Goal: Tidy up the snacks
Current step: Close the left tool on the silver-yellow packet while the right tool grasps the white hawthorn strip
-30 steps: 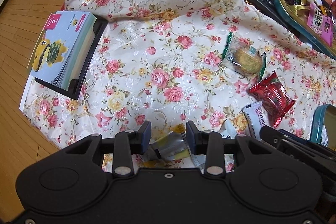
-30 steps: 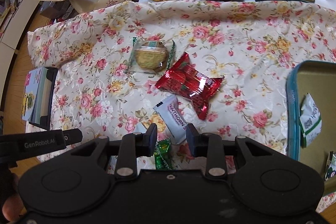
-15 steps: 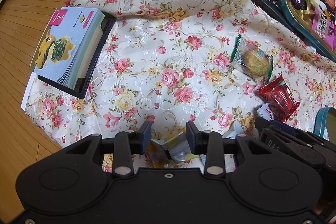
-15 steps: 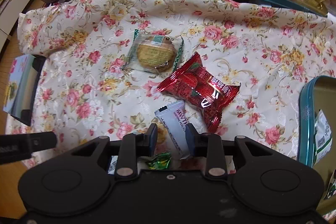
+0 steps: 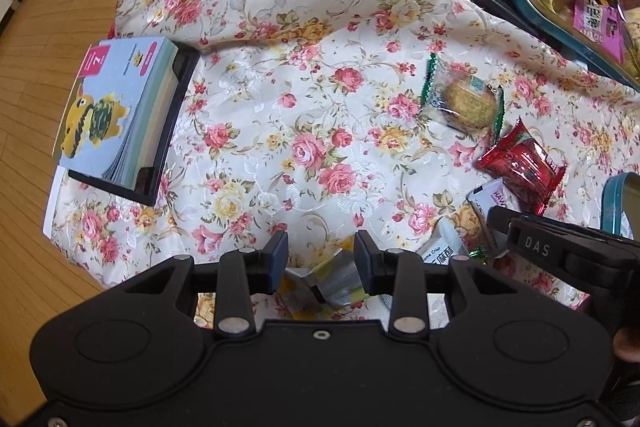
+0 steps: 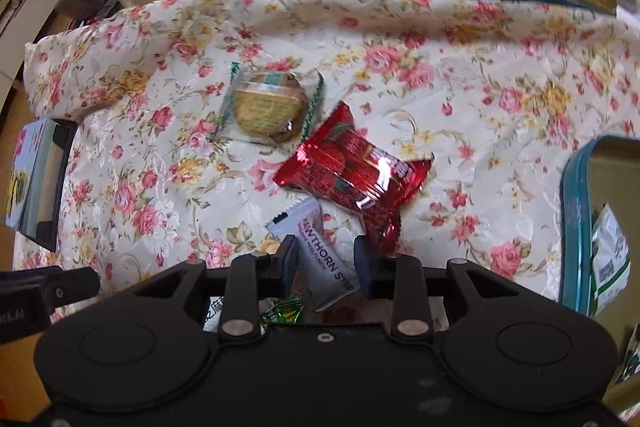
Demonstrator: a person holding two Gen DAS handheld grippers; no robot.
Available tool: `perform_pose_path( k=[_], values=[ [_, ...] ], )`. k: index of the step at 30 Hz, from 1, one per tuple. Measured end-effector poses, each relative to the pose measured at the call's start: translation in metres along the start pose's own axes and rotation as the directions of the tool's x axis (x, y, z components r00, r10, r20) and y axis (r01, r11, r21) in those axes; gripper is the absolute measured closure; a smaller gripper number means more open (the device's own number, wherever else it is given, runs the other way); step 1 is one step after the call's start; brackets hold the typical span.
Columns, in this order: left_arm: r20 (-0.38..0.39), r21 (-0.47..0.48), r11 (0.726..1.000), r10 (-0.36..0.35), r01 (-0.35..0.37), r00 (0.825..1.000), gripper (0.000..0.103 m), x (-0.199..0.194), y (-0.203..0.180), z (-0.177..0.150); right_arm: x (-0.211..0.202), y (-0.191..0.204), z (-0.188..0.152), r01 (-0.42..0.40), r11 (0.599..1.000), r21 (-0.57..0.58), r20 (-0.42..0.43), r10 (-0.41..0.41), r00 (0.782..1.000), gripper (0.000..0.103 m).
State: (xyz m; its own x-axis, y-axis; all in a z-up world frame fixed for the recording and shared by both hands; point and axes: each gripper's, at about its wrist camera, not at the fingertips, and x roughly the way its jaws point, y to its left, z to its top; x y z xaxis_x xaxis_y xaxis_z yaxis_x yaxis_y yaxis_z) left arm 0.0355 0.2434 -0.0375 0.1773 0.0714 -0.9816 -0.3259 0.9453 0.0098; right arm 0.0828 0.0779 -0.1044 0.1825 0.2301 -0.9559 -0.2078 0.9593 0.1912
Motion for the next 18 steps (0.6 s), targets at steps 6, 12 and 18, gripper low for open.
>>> perform_pose_path(
  k=[6, 12, 18],
  values=[
    [-0.008, 0.004, 1.000, -0.009, 0.009, 1.000, 0.057, 0.001, -0.001, 0.000, 0.002, 0.011, -0.004, -0.011, 0.999, -0.037, 0.001, 0.011, 1.000, 0.070],
    [-0.019, 0.008, 1.000, -0.007, 0.007, 1.000, 0.057, 0.005, -0.002, -0.001, 0.007, 0.023, -0.011, 0.028, 0.995, -0.097, 0.023, -0.026, 0.999, 0.069],
    [-0.033, -0.025, 0.999, -0.038, 0.037, 0.999, 0.057, 0.004, 0.000, 0.001, 0.007, 0.027, -0.016, 0.054, 0.986, -0.159, 0.054, -0.046, 0.997, 0.081]
  ],
)
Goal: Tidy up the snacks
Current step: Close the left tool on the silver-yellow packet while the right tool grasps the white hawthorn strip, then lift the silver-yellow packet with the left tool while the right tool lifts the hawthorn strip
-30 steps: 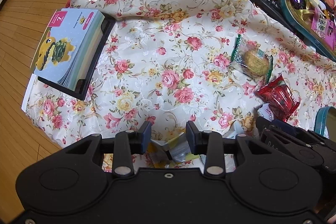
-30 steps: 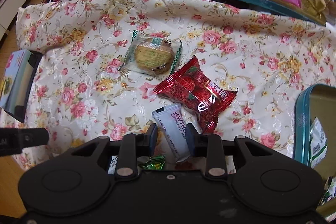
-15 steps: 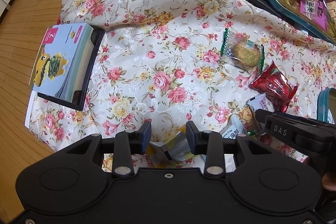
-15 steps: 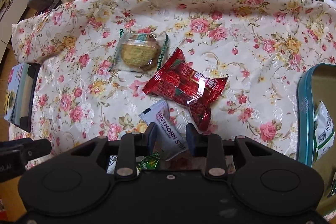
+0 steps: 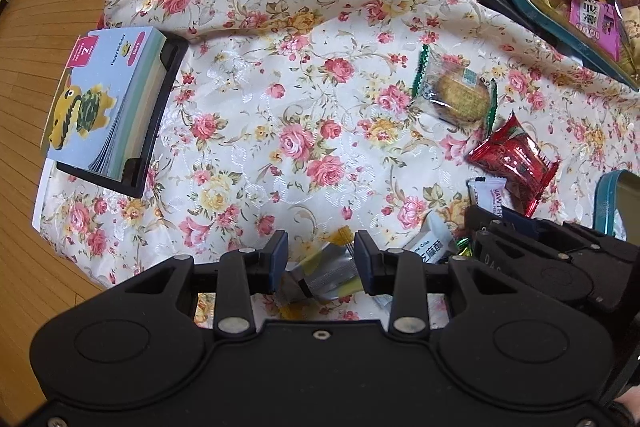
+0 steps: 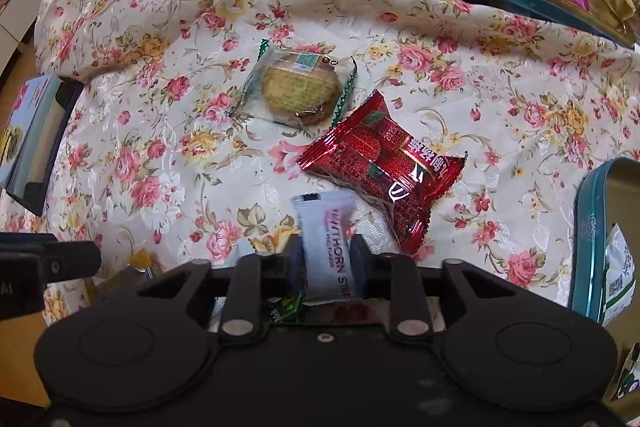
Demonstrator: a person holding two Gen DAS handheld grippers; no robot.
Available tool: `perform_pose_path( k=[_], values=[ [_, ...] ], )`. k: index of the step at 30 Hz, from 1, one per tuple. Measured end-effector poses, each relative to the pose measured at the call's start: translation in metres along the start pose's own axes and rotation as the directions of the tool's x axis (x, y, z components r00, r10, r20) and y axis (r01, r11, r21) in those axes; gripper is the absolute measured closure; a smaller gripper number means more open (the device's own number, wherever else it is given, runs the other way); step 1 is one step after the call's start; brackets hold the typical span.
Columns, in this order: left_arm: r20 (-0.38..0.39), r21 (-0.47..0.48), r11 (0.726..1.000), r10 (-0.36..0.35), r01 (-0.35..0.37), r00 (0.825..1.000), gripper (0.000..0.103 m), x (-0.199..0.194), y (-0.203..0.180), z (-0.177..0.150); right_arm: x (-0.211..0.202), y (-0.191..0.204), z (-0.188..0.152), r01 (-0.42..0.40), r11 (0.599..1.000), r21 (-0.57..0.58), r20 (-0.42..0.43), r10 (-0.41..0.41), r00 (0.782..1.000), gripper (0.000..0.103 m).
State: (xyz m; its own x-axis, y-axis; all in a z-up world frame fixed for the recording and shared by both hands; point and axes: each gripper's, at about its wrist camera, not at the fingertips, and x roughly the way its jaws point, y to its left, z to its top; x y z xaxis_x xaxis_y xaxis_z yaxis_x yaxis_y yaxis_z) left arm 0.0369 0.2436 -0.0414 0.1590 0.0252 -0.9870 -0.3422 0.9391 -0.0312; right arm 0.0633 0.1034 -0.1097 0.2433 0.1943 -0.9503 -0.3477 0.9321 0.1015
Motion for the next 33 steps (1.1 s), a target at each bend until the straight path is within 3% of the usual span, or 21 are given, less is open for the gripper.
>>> perform_pose_path(
  k=[9, 14, 17, 27, 29, 33],
  values=[
    [0.006, 0.021, 1.000, 0.018, -0.018, 1.000, 0.057, 0.004, 0.003, 0.001, -0.035, -0.021, 0.005, -0.064, 0.995, 0.081, 0.064, 0.059, 0.996, 0.082],
    [-0.003, 0.114, 0.994, 0.004, -0.004, 1.000, 0.058, 0.009, 0.001, -0.006, -0.051, -0.038, 0.002, -0.109, 0.985, 0.132, 0.058, 0.102, 0.993, 0.082],
    [0.010, 0.216, 0.976, -0.028, 0.025, 1.000, 0.058, 0.006, -0.006, -0.014, -0.056, -0.045, -0.004, -0.109, 0.985, 0.135, 0.045, 0.103, 0.994, 0.082],
    [0.056, 0.456, 0.890, -0.005, -0.021, 0.998, 0.058, 0.006, -0.026, -0.039, -0.067, -0.059, -0.015, -0.115, 0.982, 0.153, 0.034, 0.111, 0.993, 0.082],
    [0.072, 0.484, 0.874, 0.012, -0.045, 0.997, 0.058, 0.008, -0.027, -0.042, -0.068, -0.060, -0.015, -0.117, 0.980, 0.159, 0.032, 0.113, 0.993, 0.082],
    [0.045, 0.510, 0.860, -0.003, -0.020, 0.999, 0.058, 0.013, -0.025, -0.044, -0.069, -0.060, -0.015, -0.113, 0.980, 0.161, 0.030, 0.109, 0.994, 0.082]
  ],
)
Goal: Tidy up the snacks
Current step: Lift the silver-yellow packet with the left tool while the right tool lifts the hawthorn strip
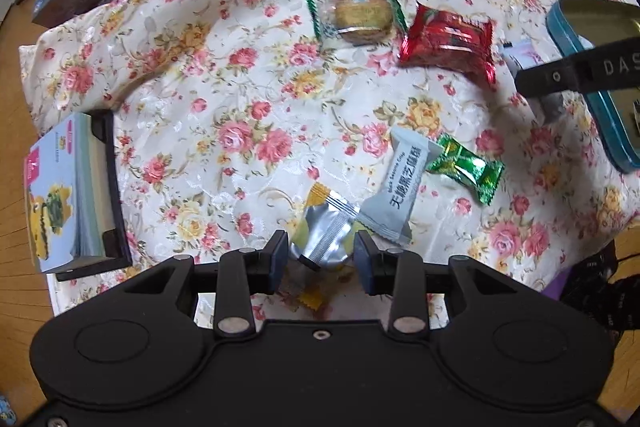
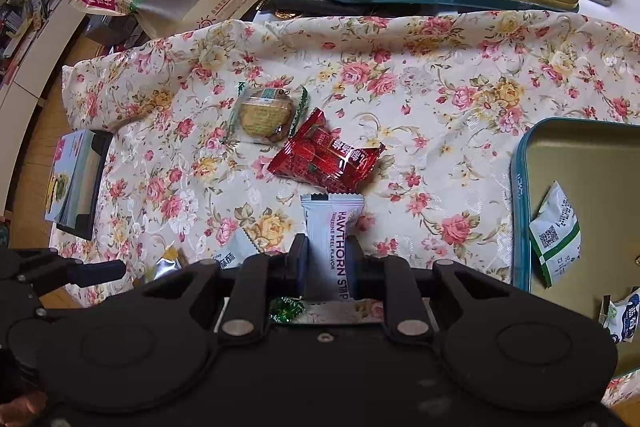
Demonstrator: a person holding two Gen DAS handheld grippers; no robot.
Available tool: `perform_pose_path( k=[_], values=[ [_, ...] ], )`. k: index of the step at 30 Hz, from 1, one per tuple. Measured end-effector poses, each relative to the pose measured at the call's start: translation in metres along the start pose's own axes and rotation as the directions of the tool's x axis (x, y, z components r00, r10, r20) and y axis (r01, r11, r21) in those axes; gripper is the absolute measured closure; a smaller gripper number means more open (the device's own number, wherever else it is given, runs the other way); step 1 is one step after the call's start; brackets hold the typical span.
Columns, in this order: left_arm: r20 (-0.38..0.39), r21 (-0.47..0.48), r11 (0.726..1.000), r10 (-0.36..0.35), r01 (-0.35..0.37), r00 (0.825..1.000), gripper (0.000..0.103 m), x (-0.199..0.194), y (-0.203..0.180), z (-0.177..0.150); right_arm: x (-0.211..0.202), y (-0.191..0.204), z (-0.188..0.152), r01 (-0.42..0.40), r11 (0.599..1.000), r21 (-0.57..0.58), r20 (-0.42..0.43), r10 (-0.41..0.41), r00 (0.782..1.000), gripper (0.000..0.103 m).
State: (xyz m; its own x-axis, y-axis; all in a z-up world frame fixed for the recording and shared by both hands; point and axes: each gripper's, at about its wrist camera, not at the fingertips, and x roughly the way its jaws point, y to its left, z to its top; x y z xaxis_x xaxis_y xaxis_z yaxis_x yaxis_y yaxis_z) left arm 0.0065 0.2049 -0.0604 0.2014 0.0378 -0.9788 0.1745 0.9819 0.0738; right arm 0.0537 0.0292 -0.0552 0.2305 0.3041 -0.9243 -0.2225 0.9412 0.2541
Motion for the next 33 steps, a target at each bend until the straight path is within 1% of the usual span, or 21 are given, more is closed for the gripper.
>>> perform_pose_path(
  k=[3, 6, 8, 12, 15, 17, 20, 23, 24, 27, 29, 33],
  values=[
    [0.011, 0.051, 0.999, 0.014, -0.014, 1.000, 0.058, 0.000, -0.006, -0.004, 0.000, 0.000, 0.000, 0.000, 1.000, 0.002, -0.003, 0.000, 1.000, 0.082],
    [0.018, 0.084, 0.996, -0.010, 0.008, 1.000, 0.057, -0.002, -0.010, -0.005, 0.000, 0.000, 0.000, 0.002, 1.000, 0.001, -0.002, -0.002, 1.000, 0.082],
    [0.017, 0.106, 0.994, -0.002, 0.000, 1.000, 0.057, 0.000, -0.015, -0.006, 0.001, 0.000, -0.001, 0.005, 1.000, 0.002, -0.005, -0.005, 1.000, 0.082],
    [-0.018, 0.120, 0.993, 0.005, -0.002, 1.000, 0.056, 0.013, -0.021, -0.004, 0.007, 0.001, -0.003, 0.006, 1.000, 0.004, -0.027, -0.006, 1.000, 0.082],
    [-0.035, 0.096, 0.995, 0.028, -0.024, 0.999, 0.056, 0.023, -0.020, -0.001, 0.014, 0.000, -0.003, 0.009, 1.000, 0.011, -0.039, -0.009, 0.999, 0.082],
    [-0.022, 0.082, 0.996, 0.042, -0.040, 0.999, 0.056, 0.025, -0.019, 0.001, 0.019, 0.000, -0.003, 0.019, 1.000, 0.016, -0.047, -0.018, 0.999, 0.082],
    [-0.018, 0.050, 0.999, 0.021, -0.020, 1.000, 0.053, 0.025, -0.017, 0.004, 0.028, -0.001, -0.003, 0.032, 0.999, 0.033, -0.052, -0.030, 0.998, 0.082],
    [-0.010, 0.018, 1.000, 0.012, -0.012, 1.000, 0.049, 0.026, -0.016, 0.006, 0.037, -0.001, -0.004, 0.046, 0.998, 0.033, -0.045, -0.045, 0.998, 0.082],
    [-0.005, 0.013, 1.000, 0.018, -0.018, 1.000, 0.046, 0.027, -0.017, 0.007, 0.039, -0.001, -0.004, 0.052, 0.998, 0.026, -0.044, -0.051, 0.998, 0.082],
    [0.001, 0.012, 0.997, 0.077, -0.077, 0.997, 0.045, 0.034, -0.019, 0.007, 0.046, 0.000, -0.006, 0.072, 0.997, 0.018, -0.047, -0.071, 0.996, 0.081],
    [-0.001, -0.006, 0.995, 0.100, -0.100, 0.995, 0.041, 0.039, -0.016, 0.007, 0.050, 0.000, -0.007, 0.078, 0.997, 0.017, -0.049, -0.077, 0.996, 0.081],
    [-0.028, -0.096, 0.994, 0.041, -0.044, 0.999, 0.039, 0.042, 0.001, 0.008, 0.053, 0.003, -0.008, 0.086, 0.996, 0.004, -0.040, -0.086, 0.996, 0.081]
  ],
)
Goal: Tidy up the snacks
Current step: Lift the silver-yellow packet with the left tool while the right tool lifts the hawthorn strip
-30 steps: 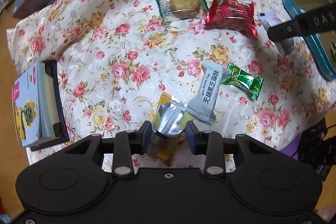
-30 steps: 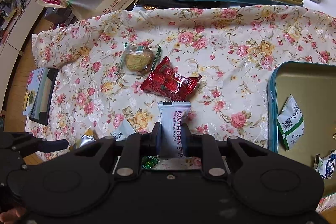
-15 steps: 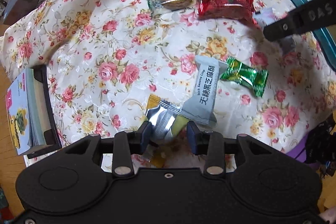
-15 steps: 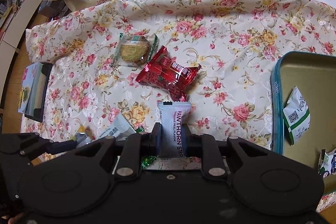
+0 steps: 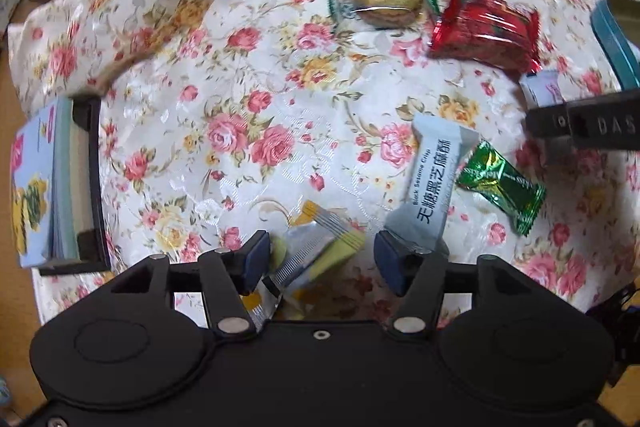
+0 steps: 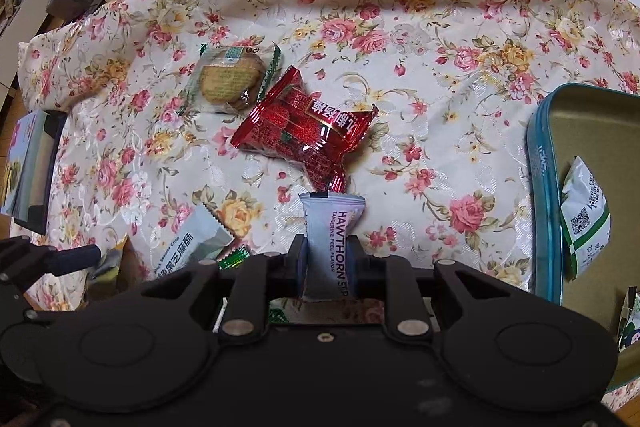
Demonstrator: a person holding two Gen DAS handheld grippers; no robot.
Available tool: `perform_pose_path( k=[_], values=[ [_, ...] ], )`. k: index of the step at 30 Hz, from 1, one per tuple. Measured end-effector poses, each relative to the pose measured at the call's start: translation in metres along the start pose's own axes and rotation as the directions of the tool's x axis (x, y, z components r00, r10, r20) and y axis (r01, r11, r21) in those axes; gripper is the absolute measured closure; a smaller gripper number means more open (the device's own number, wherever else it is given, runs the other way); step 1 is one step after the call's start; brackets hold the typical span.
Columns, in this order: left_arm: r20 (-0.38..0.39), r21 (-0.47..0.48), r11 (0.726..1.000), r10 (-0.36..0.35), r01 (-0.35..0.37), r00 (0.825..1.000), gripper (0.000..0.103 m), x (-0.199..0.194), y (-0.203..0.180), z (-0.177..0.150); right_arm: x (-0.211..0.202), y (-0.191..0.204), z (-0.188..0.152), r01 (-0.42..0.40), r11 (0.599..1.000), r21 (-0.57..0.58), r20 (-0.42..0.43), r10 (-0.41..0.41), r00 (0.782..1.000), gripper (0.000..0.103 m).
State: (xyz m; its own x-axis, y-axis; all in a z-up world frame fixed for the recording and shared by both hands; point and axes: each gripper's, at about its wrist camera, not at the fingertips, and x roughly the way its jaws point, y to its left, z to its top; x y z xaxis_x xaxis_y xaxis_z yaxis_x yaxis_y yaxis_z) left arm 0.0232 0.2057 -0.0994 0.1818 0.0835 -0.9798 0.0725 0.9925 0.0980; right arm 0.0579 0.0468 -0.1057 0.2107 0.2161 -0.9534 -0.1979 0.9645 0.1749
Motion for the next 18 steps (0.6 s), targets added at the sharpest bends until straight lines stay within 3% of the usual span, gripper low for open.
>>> perform_pose_path(
  k=[3, 9, 18],
  values=[
    [-0.029, -0.100, 0.992, -0.075, 0.072, 0.997, 0.039, 0.005, 0.019, 0.004, 0.001, 0.001, 0.001, -0.002, 1.000, -0.004, 0.001, 0.002, 1.000, 0.080],
    [-0.012, -0.218, 0.975, -0.053, 0.049, 0.999, 0.040, 0.007, 0.044, 0.008, 0.002, -0.001, 0.003, -0.022, 0.999, 0.026, -0.009, 0.022, 1.000, 0.080],
    [-0.008, -0.197, 0.980, -0.005, 0.003, 1.000, 0.042, 0.001, 0.028, 0.000, 0.004, 0.005, 0.001, -0.001, 1.000, 0.007, -0.006, 0.001, 1.000, 0.077]
  ],
)
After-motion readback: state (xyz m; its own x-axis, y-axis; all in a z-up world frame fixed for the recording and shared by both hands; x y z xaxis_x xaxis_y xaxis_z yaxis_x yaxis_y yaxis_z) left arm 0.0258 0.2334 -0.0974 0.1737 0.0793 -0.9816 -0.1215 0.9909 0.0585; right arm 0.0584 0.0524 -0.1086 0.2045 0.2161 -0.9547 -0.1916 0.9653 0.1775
